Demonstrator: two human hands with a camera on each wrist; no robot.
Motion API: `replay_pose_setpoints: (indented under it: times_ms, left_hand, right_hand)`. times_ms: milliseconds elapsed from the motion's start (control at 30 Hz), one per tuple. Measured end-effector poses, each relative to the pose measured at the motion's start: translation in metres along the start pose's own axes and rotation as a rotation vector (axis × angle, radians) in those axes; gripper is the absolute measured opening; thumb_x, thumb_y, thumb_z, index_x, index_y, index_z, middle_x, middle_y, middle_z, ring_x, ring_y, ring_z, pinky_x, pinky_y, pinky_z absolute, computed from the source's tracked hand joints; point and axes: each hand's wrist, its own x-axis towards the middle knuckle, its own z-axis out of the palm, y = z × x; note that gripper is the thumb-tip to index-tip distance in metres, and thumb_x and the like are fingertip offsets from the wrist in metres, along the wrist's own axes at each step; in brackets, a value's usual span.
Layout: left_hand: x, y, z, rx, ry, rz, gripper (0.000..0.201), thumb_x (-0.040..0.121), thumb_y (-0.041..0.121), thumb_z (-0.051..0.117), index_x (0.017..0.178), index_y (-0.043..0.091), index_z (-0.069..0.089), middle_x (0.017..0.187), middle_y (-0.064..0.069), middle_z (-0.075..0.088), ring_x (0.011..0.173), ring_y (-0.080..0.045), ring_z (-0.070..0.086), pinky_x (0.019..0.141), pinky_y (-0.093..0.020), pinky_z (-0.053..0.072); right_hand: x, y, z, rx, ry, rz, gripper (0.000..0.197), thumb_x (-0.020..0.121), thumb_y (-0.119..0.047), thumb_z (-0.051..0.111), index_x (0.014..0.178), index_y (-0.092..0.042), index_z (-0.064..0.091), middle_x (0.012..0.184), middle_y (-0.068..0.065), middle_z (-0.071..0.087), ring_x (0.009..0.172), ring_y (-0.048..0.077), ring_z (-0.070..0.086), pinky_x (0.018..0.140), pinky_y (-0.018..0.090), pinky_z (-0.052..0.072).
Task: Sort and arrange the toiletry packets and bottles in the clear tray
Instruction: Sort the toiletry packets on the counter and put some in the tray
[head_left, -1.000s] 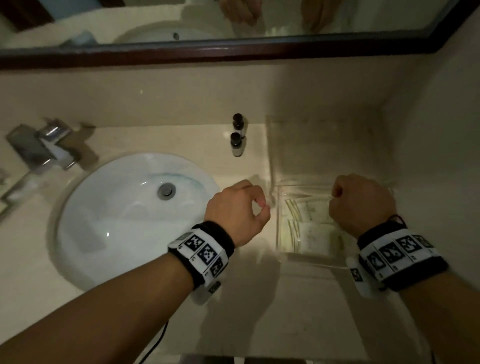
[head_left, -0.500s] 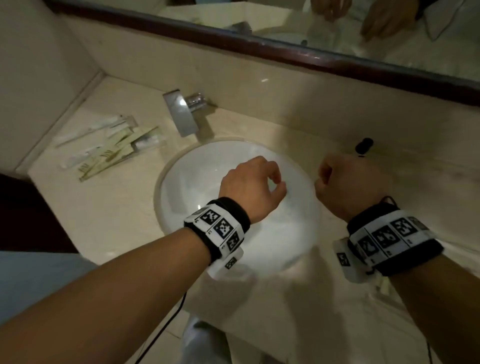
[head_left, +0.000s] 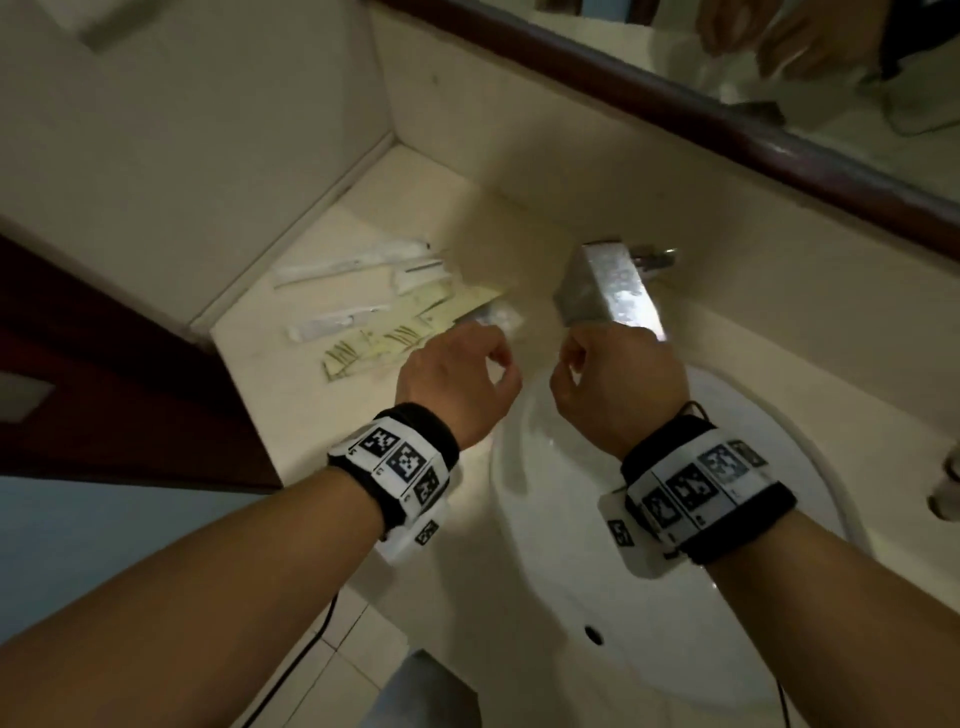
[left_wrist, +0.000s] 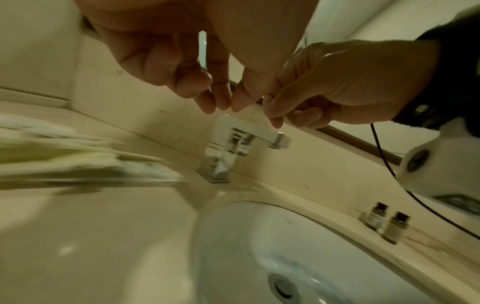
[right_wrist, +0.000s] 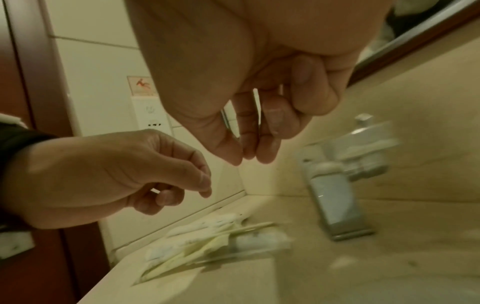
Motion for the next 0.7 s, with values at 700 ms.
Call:
replay_pose_setpoints:
  times_ms: [700]
  left_hand:
    - [0.046, -0.151, -0.017, 0.076, -0.049, -0.343, 0.028, 0.093, 0.031, 0.060, 0.121, 0.028, 0.059, 0.129, 0.001, 0.053, 0.105, -0.027, 0.060, 0.077, -0.031, 0.041]
  right_hand:
    - [0.115, -0.103, 0.110, -0.169, -0.282, -0.270, 0.028, 0.085, -0.013, 0.047, 0.108, -0.019, 0.063, 0.107, 0.003, 0.060, 0.085, 0.034, 0.061, 0.066, 0.036, 0.048]
